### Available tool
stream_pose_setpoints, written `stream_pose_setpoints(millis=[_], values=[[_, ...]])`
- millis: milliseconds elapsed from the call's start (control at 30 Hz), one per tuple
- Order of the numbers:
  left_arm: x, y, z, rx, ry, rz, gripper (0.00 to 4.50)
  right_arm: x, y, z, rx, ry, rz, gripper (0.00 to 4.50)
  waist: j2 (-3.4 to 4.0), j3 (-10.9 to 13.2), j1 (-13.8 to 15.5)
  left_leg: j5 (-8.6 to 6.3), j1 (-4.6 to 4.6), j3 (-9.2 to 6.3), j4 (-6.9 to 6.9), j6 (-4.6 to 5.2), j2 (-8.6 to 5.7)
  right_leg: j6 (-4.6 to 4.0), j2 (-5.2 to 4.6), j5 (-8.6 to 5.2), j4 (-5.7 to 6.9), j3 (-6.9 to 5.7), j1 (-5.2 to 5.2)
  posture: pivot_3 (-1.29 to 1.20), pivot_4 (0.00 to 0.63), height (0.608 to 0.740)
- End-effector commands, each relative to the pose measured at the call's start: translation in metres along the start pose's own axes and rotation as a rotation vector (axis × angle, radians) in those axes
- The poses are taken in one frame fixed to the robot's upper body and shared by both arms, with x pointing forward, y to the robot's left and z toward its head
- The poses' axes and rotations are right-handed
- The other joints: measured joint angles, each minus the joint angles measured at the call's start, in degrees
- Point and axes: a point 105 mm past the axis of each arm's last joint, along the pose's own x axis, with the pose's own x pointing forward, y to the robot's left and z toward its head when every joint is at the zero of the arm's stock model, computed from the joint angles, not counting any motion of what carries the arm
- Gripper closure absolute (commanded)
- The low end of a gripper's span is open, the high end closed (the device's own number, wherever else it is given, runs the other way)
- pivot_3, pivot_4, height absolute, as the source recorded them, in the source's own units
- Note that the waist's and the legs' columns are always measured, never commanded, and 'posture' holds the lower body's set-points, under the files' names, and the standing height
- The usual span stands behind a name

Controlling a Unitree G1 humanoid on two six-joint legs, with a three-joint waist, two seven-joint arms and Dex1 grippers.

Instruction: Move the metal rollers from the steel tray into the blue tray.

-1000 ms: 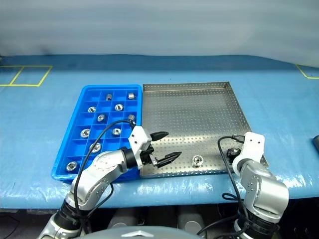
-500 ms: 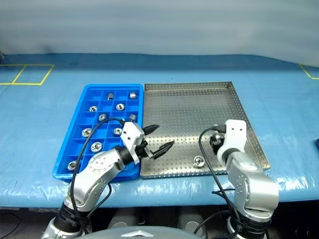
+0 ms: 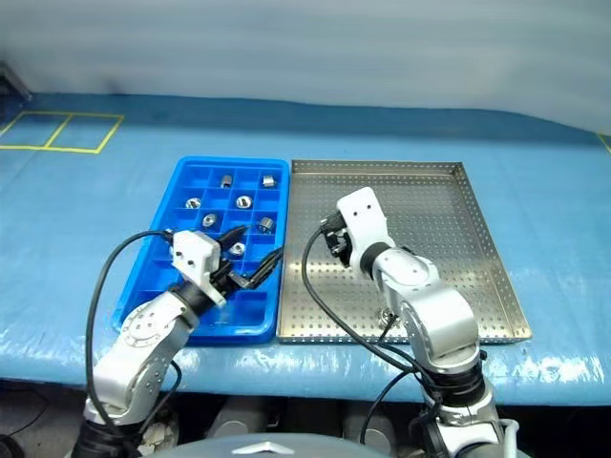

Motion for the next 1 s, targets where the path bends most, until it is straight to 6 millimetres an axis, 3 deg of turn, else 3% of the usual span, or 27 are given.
stream_pose_setpoints(millis=[33,267,467,833,967,1000], values=[[-0.015,0.0,0.019,0.046,-0.052,0.002,0.0,0.007,0.021,0.02,-0.046,-0.077,0.112,2.68,-0.01,0.0,0.7,0.0,0.0,0.0,0.0,0.0,0.0,0.0,-0.01,-0.02,-0.02,0.0,0.0,0.36,0.15,0.74],[-0.043,0.003,0.014,0.072,0.029,0.019,0.0,0.017,0.05,0.024,-0.06,-0.088,0.262,2.68,0.02,0.0,3.5,-0.01,-0.02,-0.07,-0.01,-0.01,0.0,-0.11,-0.1,-0.12,-0.06,-0.14,0.02,0.43,0.15,0.74],[-0.052,-0.002,0.008,0.039,0.088,-0.016,0.0,0.019,0.065,0.015,-0.062,-0.056,0.328,2.68,0.05,0.1,5.4,-0.01,-0.05,-0.1,-0.02,-0.03,0.01,-0.17,-0.14,-0.17,-0.07,-0.27,0.0,0.45,0.15,0.74],[-0.052,-0.014,-0.003,-0.003,0.158,-0.108,0.0,0.023,0.054,-0.032,0.023,0.101,0.281,2.68,0.07,0.1,6.9,-0.03,-0.1,-0.07,-0.07,-0.08,0.06,-0.21,-0.13,-0.22,-0.1,-0.33,-0.08,0.43,0.15,0.74],[-0.05,-0.016,-0.003,-0.009,0.158,-0.125,0.0,0.023,0.053,-0.038,0.061,0.116,0.27,2.68,0.06,0.1,7.2,-0.04,-0.06,-0.06,-0.07,-0.09,0.05,-0.22,-0.13,-0.23,-0.1,-0.34,-0.05,0.42,0.15,0.74],[-0.05,-0.017,-0.003,-0.01,0.16,-0.129,0.0,0.022,0.053,-0.038,0.063,0.115,0.269,2.33,0.06,0.1,7.2,-0.04,-0.06,-0.06,-0.07,-0.09,0.05,-0.22,-0.13,-0.23,-0.1,-0.33,-0.04,0.41,0.15,0.74]])
